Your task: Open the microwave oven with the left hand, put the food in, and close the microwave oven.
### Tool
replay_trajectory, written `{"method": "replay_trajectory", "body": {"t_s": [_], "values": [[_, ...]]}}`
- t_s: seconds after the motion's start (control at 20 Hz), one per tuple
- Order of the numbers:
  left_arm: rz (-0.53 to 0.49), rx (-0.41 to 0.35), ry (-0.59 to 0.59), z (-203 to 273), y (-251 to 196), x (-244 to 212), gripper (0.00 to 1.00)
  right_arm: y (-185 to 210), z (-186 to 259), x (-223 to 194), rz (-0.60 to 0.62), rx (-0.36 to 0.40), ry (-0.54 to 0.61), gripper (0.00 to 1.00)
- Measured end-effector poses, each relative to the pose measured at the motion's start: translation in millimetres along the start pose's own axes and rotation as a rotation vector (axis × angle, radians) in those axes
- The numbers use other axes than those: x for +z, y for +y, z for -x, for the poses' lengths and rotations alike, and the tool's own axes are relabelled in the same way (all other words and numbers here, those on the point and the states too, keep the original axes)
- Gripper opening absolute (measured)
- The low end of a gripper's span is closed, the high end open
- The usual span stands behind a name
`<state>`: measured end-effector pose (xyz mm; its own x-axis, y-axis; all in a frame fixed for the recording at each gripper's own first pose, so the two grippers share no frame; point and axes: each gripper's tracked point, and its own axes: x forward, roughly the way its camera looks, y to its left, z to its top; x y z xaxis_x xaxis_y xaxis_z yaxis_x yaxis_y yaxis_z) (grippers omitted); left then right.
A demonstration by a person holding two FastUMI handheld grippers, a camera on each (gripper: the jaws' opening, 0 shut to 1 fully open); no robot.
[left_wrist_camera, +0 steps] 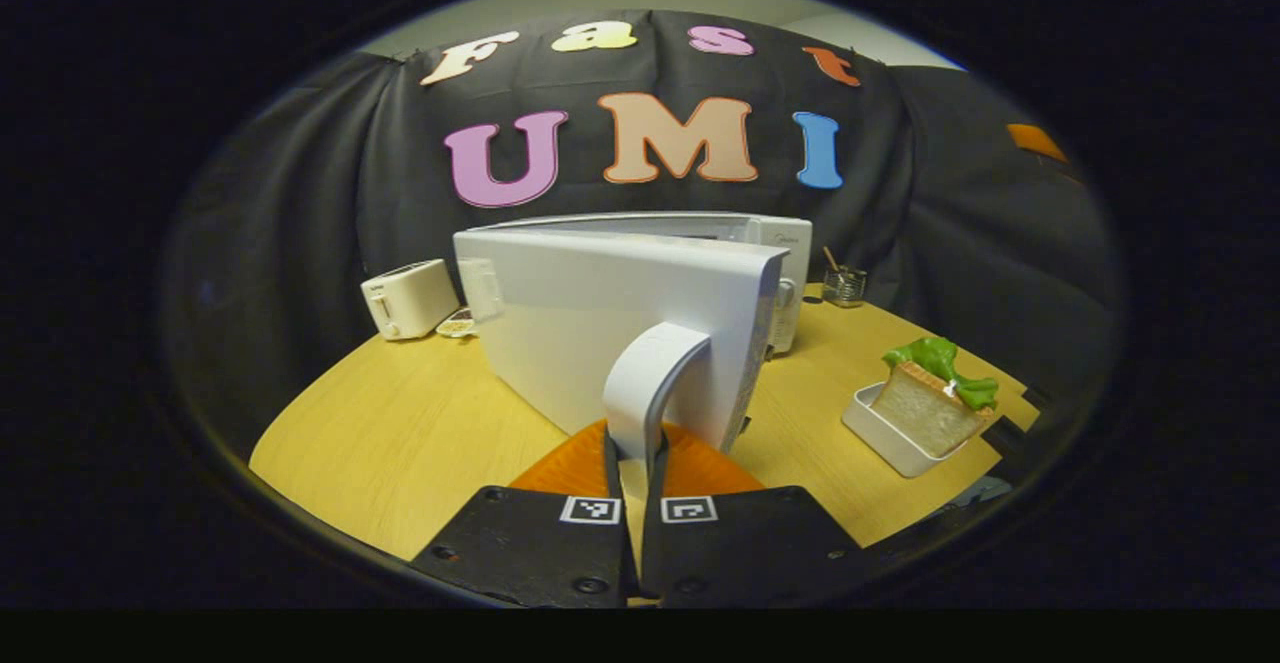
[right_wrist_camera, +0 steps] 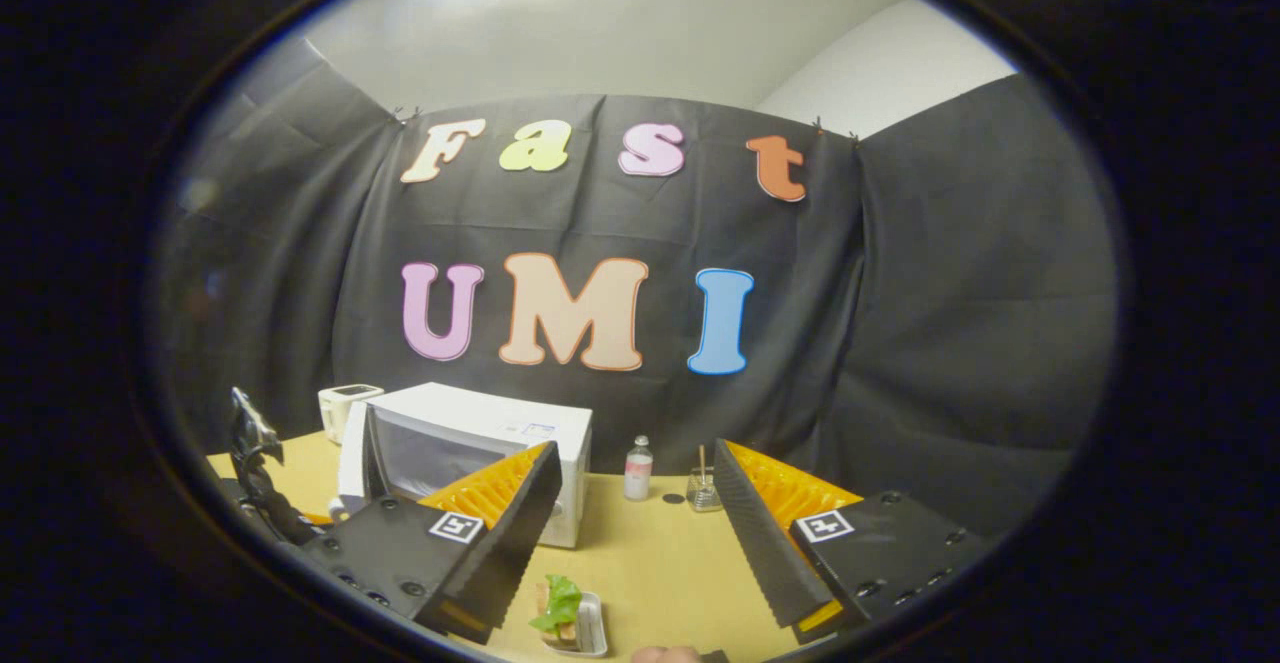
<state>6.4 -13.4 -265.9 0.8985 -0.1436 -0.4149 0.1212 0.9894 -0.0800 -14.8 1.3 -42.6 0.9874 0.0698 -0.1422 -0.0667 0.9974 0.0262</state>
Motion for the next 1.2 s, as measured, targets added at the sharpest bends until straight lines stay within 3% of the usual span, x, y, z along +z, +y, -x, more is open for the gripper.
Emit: {"method": "replay_trajectory", "body": {"t_s": [0.45, 1.2], "values": [[0.066, 0.154, 0.014, 33, 90, -16, 0.00, 33, -4, -13, 0.002, 0.026, 0.031, 0.96], [0.058, 0.104, 0.019, 36, 103, -23, 0.01, 58, -1, -31, 0.029, 0.037, 0.073, 0.96]]}}
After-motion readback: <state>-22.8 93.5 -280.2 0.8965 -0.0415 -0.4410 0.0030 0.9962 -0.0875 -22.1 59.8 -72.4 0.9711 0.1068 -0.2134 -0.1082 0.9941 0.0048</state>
